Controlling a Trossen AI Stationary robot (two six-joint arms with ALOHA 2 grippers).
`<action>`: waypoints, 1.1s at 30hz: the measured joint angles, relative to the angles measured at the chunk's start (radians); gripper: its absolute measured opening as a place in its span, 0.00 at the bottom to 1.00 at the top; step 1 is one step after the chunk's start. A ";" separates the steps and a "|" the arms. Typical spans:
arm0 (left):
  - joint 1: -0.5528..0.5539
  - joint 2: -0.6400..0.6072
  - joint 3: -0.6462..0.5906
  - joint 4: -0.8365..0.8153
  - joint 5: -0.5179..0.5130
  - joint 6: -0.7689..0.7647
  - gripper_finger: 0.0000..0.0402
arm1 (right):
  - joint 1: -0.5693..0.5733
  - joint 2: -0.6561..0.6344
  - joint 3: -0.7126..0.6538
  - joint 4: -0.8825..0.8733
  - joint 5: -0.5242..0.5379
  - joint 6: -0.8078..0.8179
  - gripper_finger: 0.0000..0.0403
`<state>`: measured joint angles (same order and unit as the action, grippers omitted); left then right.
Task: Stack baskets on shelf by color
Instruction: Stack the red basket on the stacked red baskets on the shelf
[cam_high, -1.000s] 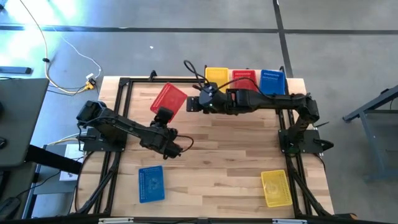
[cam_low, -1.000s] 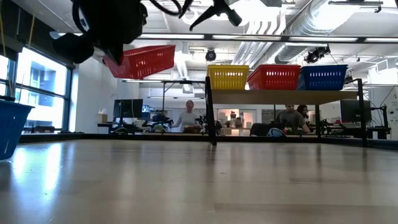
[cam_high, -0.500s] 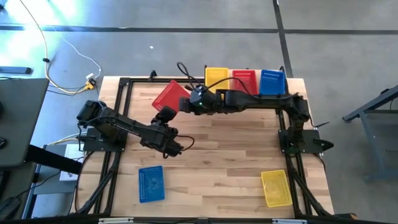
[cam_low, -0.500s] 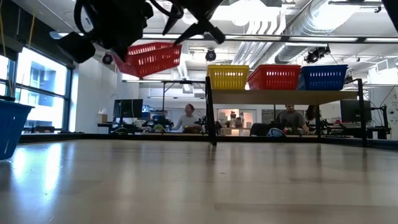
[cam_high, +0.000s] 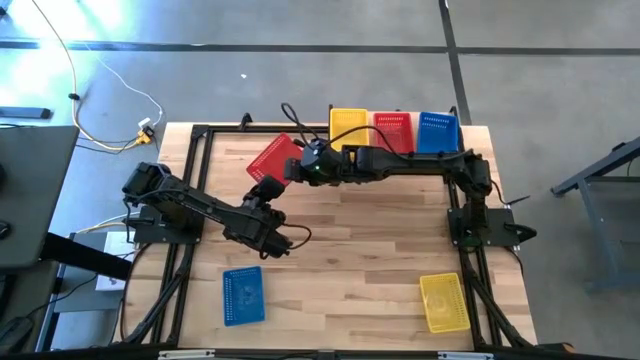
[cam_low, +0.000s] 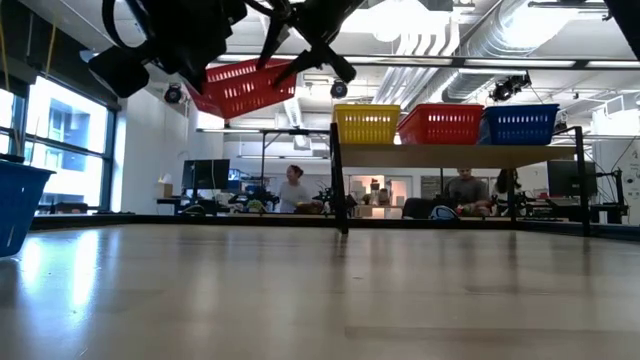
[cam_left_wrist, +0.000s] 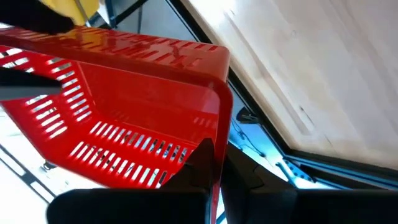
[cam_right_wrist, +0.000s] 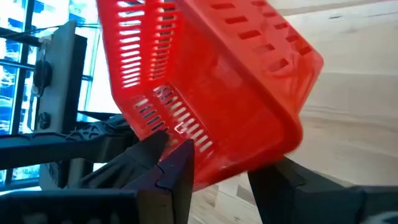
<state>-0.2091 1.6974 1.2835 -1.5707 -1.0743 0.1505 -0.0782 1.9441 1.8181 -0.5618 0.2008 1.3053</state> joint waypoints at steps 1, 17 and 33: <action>-0.002 0.000 0.000 0.000 -0.002 0.000 0.00 | -0.001 0.002 0.000 -0.007 -0.004 0.001 0.31; -0.008 0.000 0.000 0.052 -0.013 0.000 0.08 | -0.008 0.004 0.000 -0.022 -0.008 -0.074 0.03; -0.040 0.000 0.000 0.050 -0.034 -0.071 0.40 | -0.032 0.004 0.000 -0.081 0.055 -0.094 0.00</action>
<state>-0.2494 1.6970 1.2839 -1.5208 -1.1087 0.0799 -0.1103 1.9480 1.8183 -0.6427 0.2553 1.2114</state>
